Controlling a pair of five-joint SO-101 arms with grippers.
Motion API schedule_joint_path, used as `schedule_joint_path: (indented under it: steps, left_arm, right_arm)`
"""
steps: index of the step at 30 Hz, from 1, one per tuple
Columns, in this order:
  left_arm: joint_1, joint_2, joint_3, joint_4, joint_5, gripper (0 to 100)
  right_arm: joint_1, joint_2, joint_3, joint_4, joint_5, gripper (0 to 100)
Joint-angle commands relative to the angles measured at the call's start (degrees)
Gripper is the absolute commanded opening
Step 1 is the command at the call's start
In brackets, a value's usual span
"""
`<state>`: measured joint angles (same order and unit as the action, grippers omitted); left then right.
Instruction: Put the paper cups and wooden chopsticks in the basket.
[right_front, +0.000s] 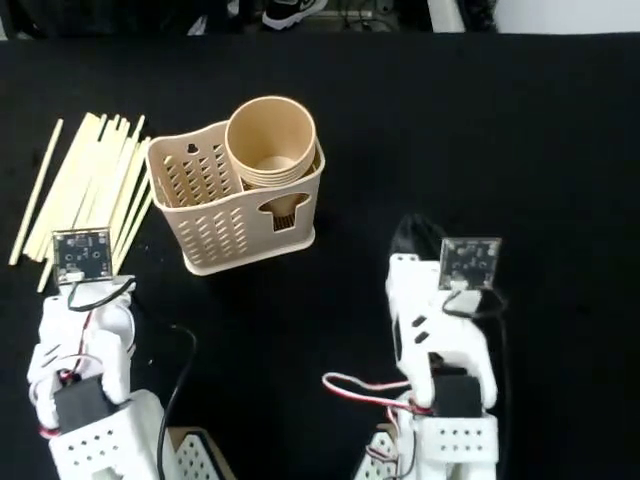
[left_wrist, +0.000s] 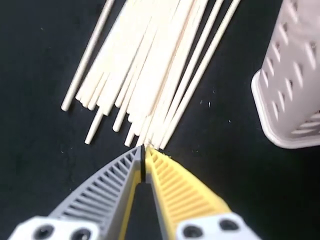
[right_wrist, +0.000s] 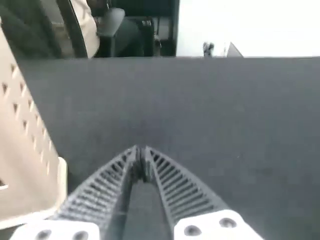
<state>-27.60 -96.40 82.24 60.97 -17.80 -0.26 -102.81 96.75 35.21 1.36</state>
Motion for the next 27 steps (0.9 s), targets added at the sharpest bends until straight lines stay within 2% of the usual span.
schedule_joint_path:
  steps: [1,5,10,15,27]
  left_arm:
    - [-0.22,3.08,-8.48,2.11,0.44,3]
    - [-0.22,15.12,-16.48,1.93,0.26,3]
    - [-0.48,38.33,-30.81,0.26,0.0,4]
    - [-0.57,63.21,-47.08,0.18,0.0,24]
    - [-0.31,107.87,-83.74,1.58,0.0,23]
  right_arm:
    - [-3.6,-4.09,-0.13,6.07,0.53,1.9]
    - [-5.8,-4.62,-0.22,8.97,0.53,1.9]
    - [-5.8,-4.7,-0.22,9.23,0.53,1.9]
    - [-5.8,-4.62,-0.22,9.49,0.53,1.9]
    - [-5.8,-4.35,-0.22,9.49,0.53,1.9]
